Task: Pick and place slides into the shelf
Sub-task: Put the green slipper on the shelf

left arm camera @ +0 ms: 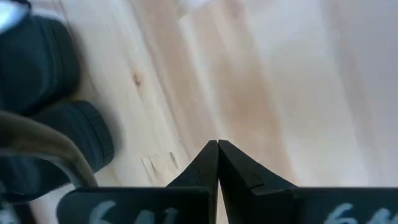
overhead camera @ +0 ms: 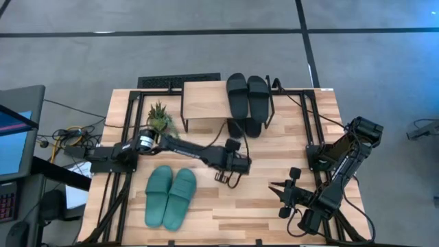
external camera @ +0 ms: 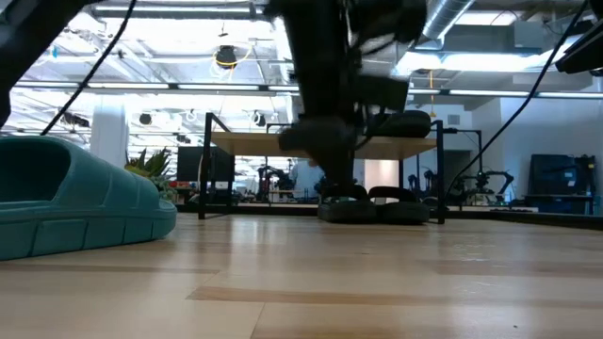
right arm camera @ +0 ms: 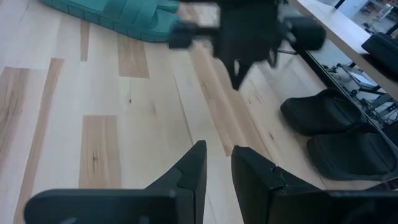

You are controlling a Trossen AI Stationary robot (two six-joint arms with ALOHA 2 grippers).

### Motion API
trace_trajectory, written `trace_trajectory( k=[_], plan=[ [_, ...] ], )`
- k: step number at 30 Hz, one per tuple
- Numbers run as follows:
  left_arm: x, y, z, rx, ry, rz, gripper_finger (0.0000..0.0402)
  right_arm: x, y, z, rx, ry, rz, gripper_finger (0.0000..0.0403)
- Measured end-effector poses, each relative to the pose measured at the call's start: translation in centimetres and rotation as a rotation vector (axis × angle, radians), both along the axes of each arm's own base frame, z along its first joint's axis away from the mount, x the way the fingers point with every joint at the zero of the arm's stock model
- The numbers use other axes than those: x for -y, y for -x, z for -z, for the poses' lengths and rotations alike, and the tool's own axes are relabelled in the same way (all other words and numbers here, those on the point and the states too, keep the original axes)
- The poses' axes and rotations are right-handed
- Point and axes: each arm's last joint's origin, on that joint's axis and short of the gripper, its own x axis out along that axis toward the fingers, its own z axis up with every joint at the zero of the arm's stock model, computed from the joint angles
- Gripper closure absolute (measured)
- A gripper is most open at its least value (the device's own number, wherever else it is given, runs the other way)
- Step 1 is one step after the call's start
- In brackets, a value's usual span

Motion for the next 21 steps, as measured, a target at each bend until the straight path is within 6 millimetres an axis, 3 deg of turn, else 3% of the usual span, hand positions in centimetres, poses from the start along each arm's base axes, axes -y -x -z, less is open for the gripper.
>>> trace_trajectory(
  k=[4, 8, 15, 21],
  plan=[
    [3.6, 0.8, -2.0, 0.009, -0.047, 0.051, 0.0401, 0.0, 0.0, 0.0, 0.002, -0.005, 0.001, 0.0337],
    [6.4, 2.8, -5.4, 0.069, -0.074, 0.064, 0.0401, -0.1, 0.0, 0.0, 0.001, -0.014, 0.001, 0.0337],
    [8.9, 8.3, -12.0, 0.243, -0.109, -0.031, 0.0401, -0.2, 0.0, 0.0, 0.003, -0.025, 0.001, 0.0337],
    [10.6, 14.0, -14.6, 0.379, -0.151, -0.102, 0.0401, -0.2, -0.1, 0.0, 0.005, -0.027, -0.001, 0.0337]
  ],
)
